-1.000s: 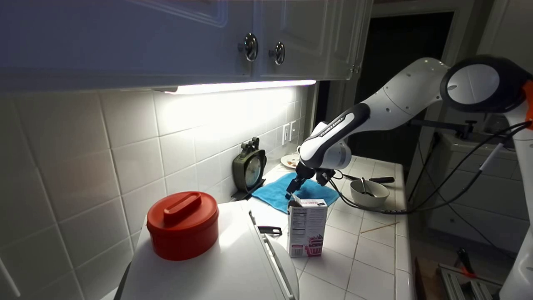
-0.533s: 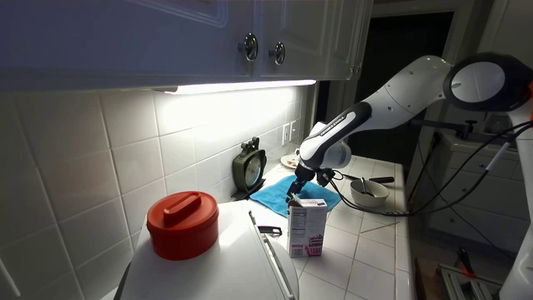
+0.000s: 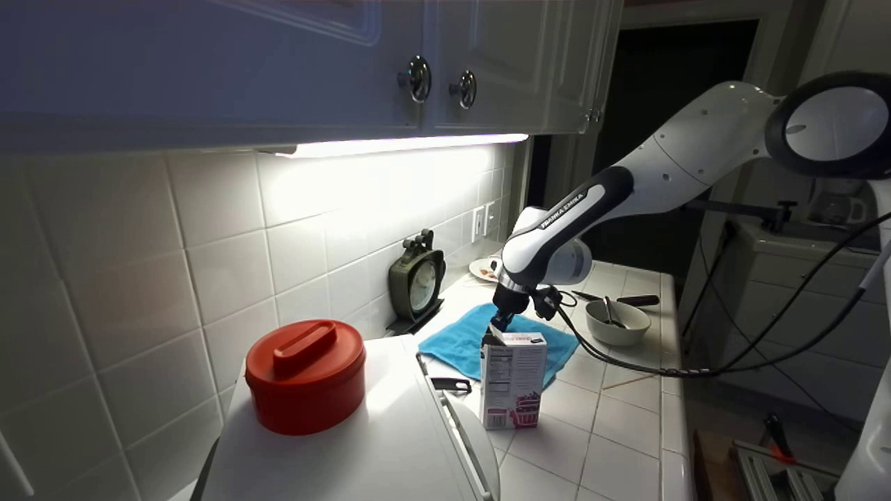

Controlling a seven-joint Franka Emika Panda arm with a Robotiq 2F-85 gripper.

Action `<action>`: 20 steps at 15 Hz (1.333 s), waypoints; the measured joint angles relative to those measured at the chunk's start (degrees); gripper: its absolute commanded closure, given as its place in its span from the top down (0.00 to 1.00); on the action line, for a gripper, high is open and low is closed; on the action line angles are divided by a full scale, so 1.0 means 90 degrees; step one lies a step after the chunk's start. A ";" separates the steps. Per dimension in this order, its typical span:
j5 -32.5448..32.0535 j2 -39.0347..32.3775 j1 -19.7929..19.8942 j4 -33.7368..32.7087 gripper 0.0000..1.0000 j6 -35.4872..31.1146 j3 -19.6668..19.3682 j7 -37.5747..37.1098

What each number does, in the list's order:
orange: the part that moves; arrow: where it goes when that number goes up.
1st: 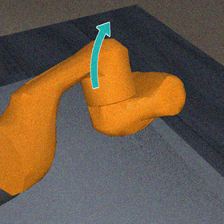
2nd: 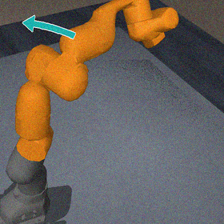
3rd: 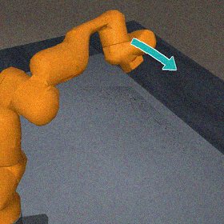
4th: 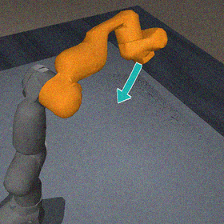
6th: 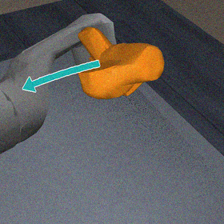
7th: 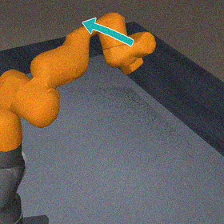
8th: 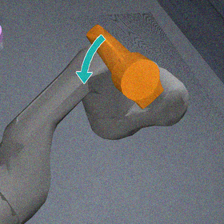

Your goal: Unfold the cloth

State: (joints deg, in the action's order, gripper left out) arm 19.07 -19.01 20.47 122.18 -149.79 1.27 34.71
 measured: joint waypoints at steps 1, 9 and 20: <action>-0.0075 0.0077 -0.0076 0.0116 1.00 -0.0001 -0.0021 0.0000; -0.0973 0.0703 -0.0575 0.1101 1.00 -0.0381 -0.0427 -0.0407; -0.1360 0.1318 -0.0811 0.1395 1.00 -0.0424 -0.0639 -0.1245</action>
State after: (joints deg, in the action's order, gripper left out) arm 6.83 -7.14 13.17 134.73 -153.60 -4.48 23.50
